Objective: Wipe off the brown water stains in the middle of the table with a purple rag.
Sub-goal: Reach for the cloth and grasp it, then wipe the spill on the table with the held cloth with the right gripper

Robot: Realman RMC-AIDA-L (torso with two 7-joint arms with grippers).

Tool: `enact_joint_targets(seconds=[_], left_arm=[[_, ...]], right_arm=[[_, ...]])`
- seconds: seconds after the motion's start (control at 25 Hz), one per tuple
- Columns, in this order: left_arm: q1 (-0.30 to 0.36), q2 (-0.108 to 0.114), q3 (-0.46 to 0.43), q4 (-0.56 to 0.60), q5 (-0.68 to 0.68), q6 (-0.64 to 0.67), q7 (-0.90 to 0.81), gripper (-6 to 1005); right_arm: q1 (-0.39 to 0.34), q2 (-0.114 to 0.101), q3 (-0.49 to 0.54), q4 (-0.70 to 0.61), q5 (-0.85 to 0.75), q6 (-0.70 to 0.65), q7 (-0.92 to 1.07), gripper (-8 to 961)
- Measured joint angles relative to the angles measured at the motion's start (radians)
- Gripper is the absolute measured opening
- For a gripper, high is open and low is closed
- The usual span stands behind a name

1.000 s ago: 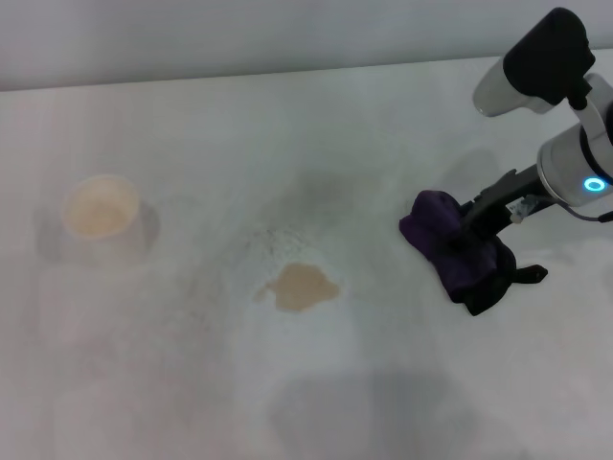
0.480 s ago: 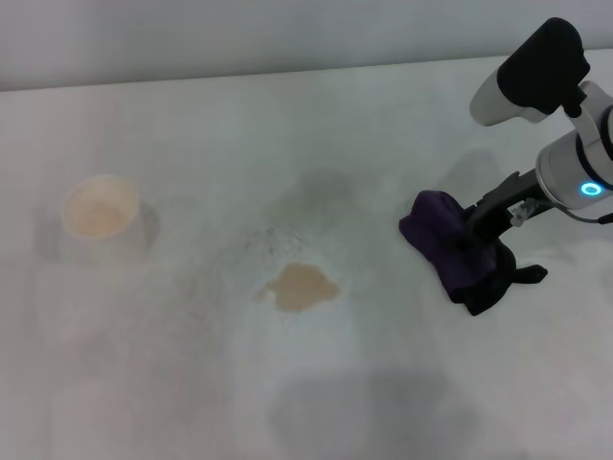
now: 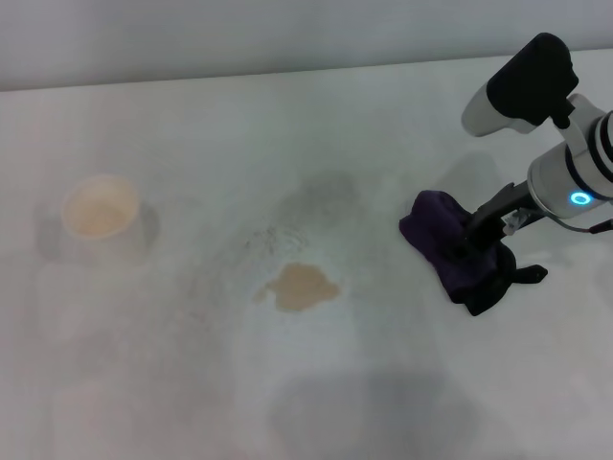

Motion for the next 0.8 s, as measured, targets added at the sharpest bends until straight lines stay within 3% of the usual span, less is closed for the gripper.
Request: enact_joint_targets(seconds=[0.52,0.8], left_arm=[[-0.003,-0.001,0.003,0.006,0.006,0.0,-0.001,877],[-0.005,-0.002,0.006,0.009,0.006,-0.001,-0.003,877]], right_arm=[[-0.008,-0.002,-0.012,-0.004,0.0,-0.003,-0.009,382],[-0.008,0.0,-0.022,-0.06,0.008,0.029,-0.021,171]])
